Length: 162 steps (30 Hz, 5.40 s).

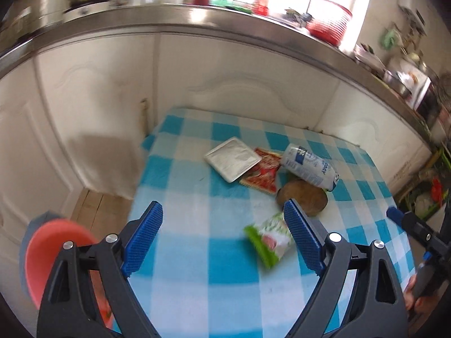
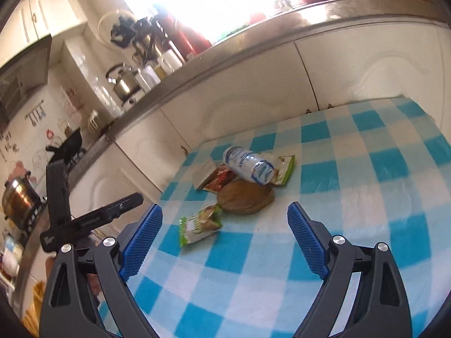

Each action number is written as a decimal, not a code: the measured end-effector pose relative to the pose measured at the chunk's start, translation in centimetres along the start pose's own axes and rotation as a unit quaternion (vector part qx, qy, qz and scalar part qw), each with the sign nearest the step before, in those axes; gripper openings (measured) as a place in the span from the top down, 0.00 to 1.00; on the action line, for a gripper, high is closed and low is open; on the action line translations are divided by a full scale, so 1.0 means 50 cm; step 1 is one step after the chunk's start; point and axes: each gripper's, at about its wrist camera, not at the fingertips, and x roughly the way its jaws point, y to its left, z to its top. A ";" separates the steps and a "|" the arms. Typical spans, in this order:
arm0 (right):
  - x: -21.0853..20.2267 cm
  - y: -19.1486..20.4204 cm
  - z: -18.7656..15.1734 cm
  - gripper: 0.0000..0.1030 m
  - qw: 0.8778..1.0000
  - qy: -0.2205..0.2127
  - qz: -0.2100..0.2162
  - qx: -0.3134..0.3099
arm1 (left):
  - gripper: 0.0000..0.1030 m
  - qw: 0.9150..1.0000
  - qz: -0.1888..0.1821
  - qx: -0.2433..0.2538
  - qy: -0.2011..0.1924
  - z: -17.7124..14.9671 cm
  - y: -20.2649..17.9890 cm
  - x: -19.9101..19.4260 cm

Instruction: Collect trash

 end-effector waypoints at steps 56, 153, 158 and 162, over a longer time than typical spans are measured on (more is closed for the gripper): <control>0.295 -0.119 0.119 0.57 0.983 0.132 -0.011 -0.127 | 0.65 0.977 -0.119 0.159 0.082 0.065 -0.152 0.288; -0.148 -0.027 -0.112 0.56 0.992 0.023 -0.121 -0.021 | 0.89 0.992 -0.090 -0.090 -0.017 -0.325 0.107 -0.242; -0.146 0.027 -0.098 0.56 0.994 0.027 -0.099 -0.035 | 0.89 0.991 -0.076 -0.105 -0.026 -0.334 0.142 -0.259; -0.126 0.076 -0.092 0.56 0.995 0.040 -0.076 -0.049 | 0.89 0.991 -0.061 -0.119 -0.033 -0.338 0.177 -0.273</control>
